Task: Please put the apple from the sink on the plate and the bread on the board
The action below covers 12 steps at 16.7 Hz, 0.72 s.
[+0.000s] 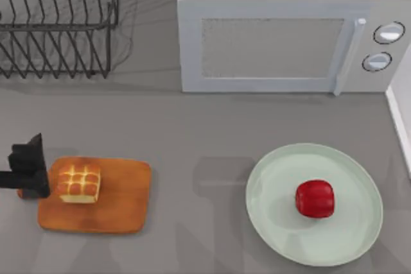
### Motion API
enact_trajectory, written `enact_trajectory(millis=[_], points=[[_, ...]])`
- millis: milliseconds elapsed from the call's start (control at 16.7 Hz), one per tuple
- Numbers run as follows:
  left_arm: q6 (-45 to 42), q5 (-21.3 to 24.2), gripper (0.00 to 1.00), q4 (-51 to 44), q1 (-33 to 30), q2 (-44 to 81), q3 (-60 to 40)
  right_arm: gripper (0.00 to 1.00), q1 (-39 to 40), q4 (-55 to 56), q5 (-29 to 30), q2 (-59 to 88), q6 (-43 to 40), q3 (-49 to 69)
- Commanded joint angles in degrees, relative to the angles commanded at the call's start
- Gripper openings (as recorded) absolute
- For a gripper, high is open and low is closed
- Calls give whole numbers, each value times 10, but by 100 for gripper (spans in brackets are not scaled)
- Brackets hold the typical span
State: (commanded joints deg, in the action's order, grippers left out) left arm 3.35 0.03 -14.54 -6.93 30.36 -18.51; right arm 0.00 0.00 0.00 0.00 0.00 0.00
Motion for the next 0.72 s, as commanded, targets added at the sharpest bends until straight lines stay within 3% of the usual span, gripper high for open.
enact_trajectory(millis=[360,720], points=[[-28,0,100,112,52,-240,144,100,0,0,0,0,0,0],[-33,0,100,145,69,-304,185,100,0,0,0,0,0,0]])
